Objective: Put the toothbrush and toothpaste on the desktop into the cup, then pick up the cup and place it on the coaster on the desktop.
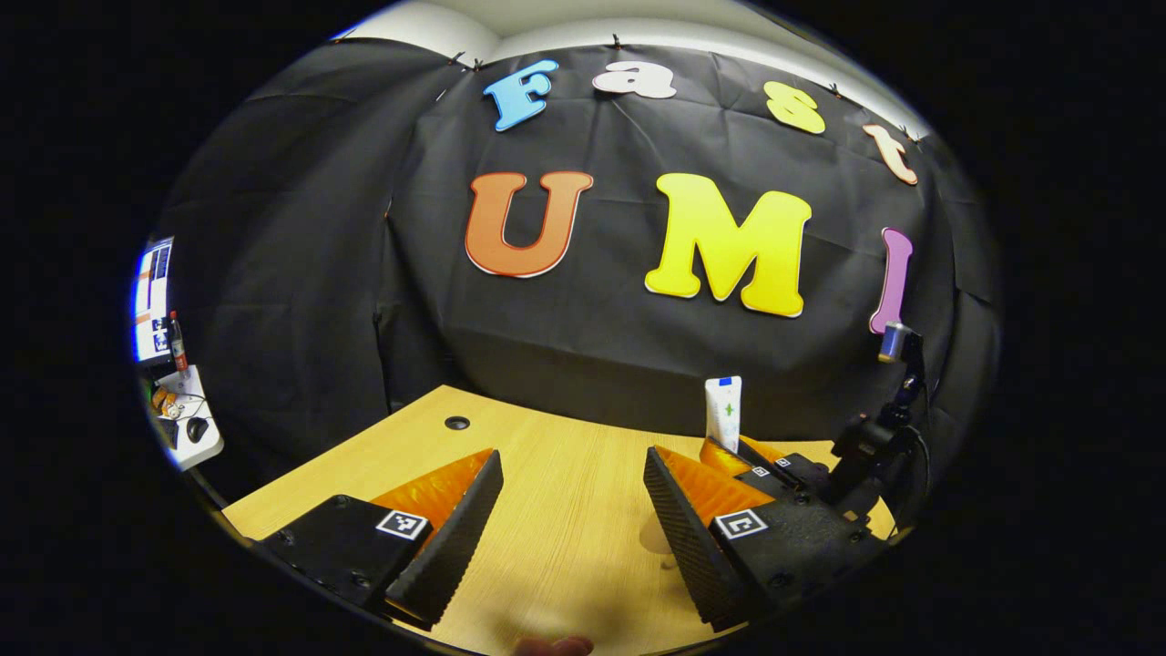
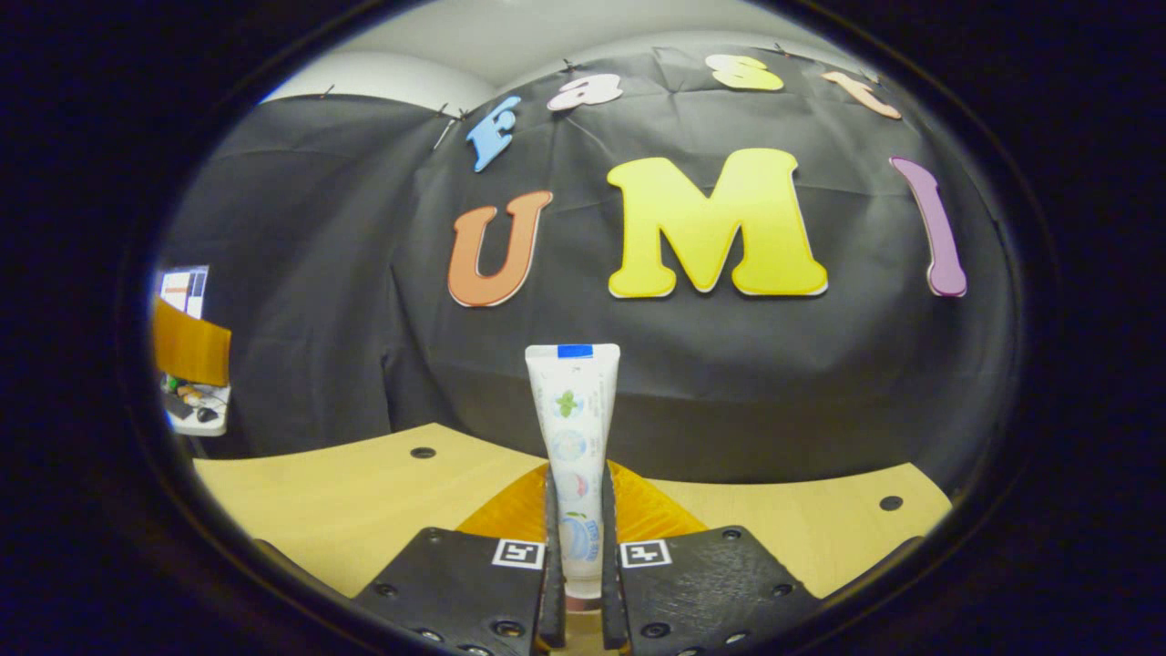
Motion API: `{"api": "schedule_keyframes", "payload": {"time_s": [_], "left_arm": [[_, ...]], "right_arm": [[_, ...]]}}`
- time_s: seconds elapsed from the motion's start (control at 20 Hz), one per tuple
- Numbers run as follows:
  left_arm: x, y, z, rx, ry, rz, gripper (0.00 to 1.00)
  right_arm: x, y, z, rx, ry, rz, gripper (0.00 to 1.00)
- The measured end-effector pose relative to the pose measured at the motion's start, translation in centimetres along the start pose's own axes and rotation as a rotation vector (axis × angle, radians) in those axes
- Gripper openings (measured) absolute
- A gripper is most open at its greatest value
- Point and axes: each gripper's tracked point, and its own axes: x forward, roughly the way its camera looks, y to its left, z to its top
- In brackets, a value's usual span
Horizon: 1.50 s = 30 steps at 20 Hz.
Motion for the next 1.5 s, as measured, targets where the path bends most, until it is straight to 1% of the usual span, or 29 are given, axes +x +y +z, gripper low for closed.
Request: {"api": "schedule_keyframes", "payload": {"time_s": [0.2, 0.3, 0.45, 0.6, 0.65, 0.7, 0.8, 0.9, 0.95, 1.0, 1.05, 1.15, 1.2, 1.25, 1.3, 1.35, 1.5], "left_arm": [[1.1, 0.5, -1.7, -0.013, 0.046, 0.023, 0.98], [1.6, 0.7, -2.1, -0.021, 0.059, 0.029, 0.98], [2.3, 0.6, -2.4, -0.012, 0.069, 0.026, 0.99], [3.0, 0.7, -2.7, -0.002, 0.075, 0.023, 0.98], [3.1, 0.5, -2.8, -0.004, 0.077, 0.020, 0.98], [3.2, 0.5, -2.9, -0.005, 0.080, 0.020, 0.98], [3.4, 0.3, -3.2, -0.009, 0.088, 0.018, 0.98], [3.6, 0.2, -3.5, -0.011, 0.096, 0.018, 0.99], [3.6, 0.0, -3.6, -0.010, 0.102, 0.015, 0.99], [3.6, -0.3, -3.7, -0.007, 0.105, 0.009, 0.98], [3.5, -0.4, -3.5, -0.001, 0.102, 0.004, 0.99], [3.5, -1.2, -3.1, 0.004, 0.094, -0.012, 0.98], [3.5, -1.7, -3.0, 0.004, 0.092, -0.021, 0.98], [3.5, -2.3, -3.0, 0.001, 0.094, -0.032, 0.98], [3.5, -2.9, -3.0, -0.003, 0.100, -0.044, 0.98], [3.4, -3.6, -3.1, -0.011, 0.107, -0.061, 0.98], [3.1, -5.8, -2.8, -0.017, 0.128, -0.116, 0.98]], "right_arm": [[1.8, 0.2, -1.2, 0.013, -0.003, 0.023, 0.15], [1.9, 0.1, -1.5, 0.016, -0.007, 0.021, 0.17], [2.4, -0.1, -2.1, 0.019, 0.000, 0.017, 0.17], [2.5, -0.7, -2.8, 0.027, 0.023, 0.013, 0.19], [2.4, -0.6, -2.9, 0.034, 0.030, 0.019, 0.23], [2.5, -0.6, -3.0, 0.034, 0.030, 0.022, 0.23], [1.8, -1.0, -3.0, 0.018, 0.023, 0.024, 0.30], [0.7, -0.7, -2.9, 0.011, 0.008, 0.027, 0.50], [0.4, -0.6, -2.7, 0.004, 0.013, 0.027, 0.63], [0.1, -0.6, -2.6, -0.007, 0.016, 0.030, 0.68], [-0.4, -0.4, -2.0, -0.008, 0.011, 0.037, 0.76], [-1.7, -0.5, -0.3, 0.002, -0.008, 0.035, 0.83], [-2.4, -0.8, 0.5, 0.006, -0.013, 0.026, 0.85], [-3.1, -1.4, 1.4, 0.004, -0.016, 0.007, 0.89], [-3.9, -1.9, 2.2, 0.002, -0.017, -0.011, 0.91], [-4.8, -2.5, 2.9, -0.002, -0.016, -0.032, 0.96], [-7.9, -4.8, 5.2, 0.007, 0.001, -0.091, 0.95]]}}
